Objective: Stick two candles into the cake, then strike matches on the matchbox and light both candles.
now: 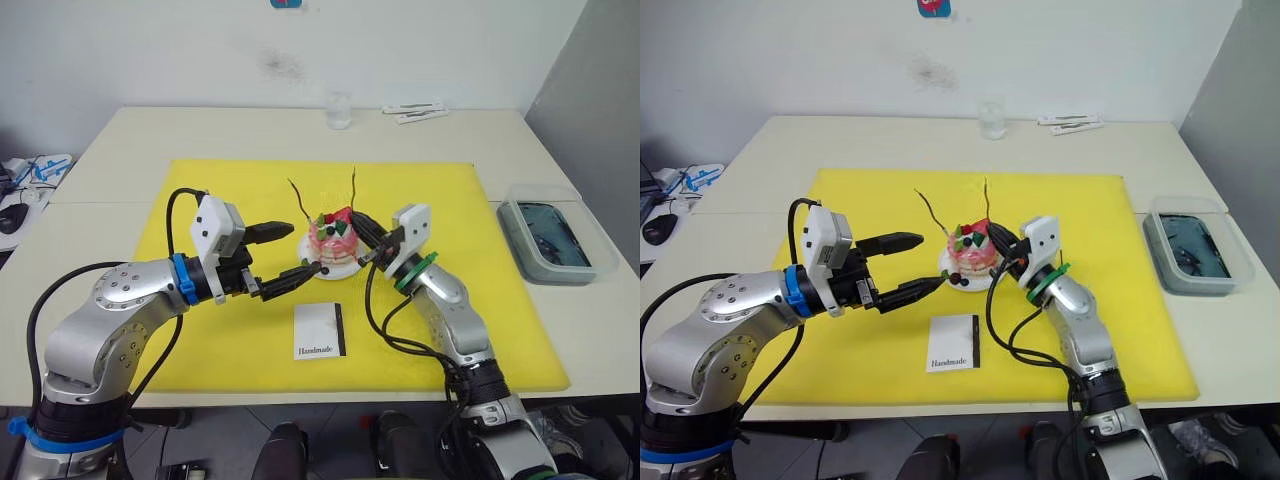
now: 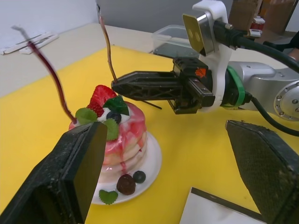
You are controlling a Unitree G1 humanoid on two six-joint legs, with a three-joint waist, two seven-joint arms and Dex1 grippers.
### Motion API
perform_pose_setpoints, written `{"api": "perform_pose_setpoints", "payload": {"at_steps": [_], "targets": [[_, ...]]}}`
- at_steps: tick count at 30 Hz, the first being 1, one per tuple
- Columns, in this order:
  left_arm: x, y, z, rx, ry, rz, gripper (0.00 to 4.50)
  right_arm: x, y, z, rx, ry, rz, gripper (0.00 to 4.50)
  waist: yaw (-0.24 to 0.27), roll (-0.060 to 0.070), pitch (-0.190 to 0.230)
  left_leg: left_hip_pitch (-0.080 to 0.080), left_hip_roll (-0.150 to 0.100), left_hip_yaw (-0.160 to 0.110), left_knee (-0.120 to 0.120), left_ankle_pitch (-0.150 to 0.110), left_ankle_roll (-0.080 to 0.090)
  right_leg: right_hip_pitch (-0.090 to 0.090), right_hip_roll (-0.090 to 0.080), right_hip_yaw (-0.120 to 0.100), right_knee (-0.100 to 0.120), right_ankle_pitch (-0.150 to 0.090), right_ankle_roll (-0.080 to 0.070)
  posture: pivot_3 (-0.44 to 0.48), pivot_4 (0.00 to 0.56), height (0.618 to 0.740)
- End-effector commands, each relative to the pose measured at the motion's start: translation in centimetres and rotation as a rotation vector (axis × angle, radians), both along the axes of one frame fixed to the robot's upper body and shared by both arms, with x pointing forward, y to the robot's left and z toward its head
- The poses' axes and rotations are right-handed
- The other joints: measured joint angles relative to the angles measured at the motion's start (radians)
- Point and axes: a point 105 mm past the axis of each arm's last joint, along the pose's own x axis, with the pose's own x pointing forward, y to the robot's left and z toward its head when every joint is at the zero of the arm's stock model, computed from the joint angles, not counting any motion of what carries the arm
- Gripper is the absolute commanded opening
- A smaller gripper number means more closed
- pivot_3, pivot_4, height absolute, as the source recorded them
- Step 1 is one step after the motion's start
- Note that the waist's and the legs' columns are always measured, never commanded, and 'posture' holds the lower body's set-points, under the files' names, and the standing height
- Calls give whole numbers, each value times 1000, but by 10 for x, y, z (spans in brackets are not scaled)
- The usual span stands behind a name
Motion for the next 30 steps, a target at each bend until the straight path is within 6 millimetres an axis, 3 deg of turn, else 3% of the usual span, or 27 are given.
{"api": "perform_pose_setpoints", "payload": {"at_steps": [1, 12, 21, 24, 30], "targets": [[-3, -3, 8, 10, -50, -18, 4500, -3, 0, -4, -14, -11, -1, 39, 0, 0, 0, 0, 0, 0, 0, 0, 0, 0, 0, 0, 0, 0, 0, 0, 150, 740], [-5, -3, 5, 10, -51, -16, 4500, -2, 1, -22, -27, 33, -19, 39, -2, 0, 0, 1, 0, 0, 0, 0, 0, 0, 0, 0, 0, 0, 0, 0, 150, 740], [-4, -5, 4, 12, -52, -17, 4500, -10, 10, -7, -8, -3, 41, 39, -4, 0, 0, 3, 0, 0, 0, 0, 0, 3, 0, 0, 0, 0, 0, 0, 150, 740], [-5, -7, 4, 30, -66, -30, 4500, -9, 9, 1, 7, -25, 36, 702, -4, 0, 0, 3, 0, 0, -1, 0, 0, 3, 0, 0, 0, 0, 0, 0, 150, 740], [-6, -10, 4, 45, -86, -46, 4500, -12, 8, 17, 3, -85, 37, 2870, -4, 0, 0, 3, 0, 0, -1, 0, 0, 2, 0, 0, 0, -1, -1, 0, 150, 740]]}}
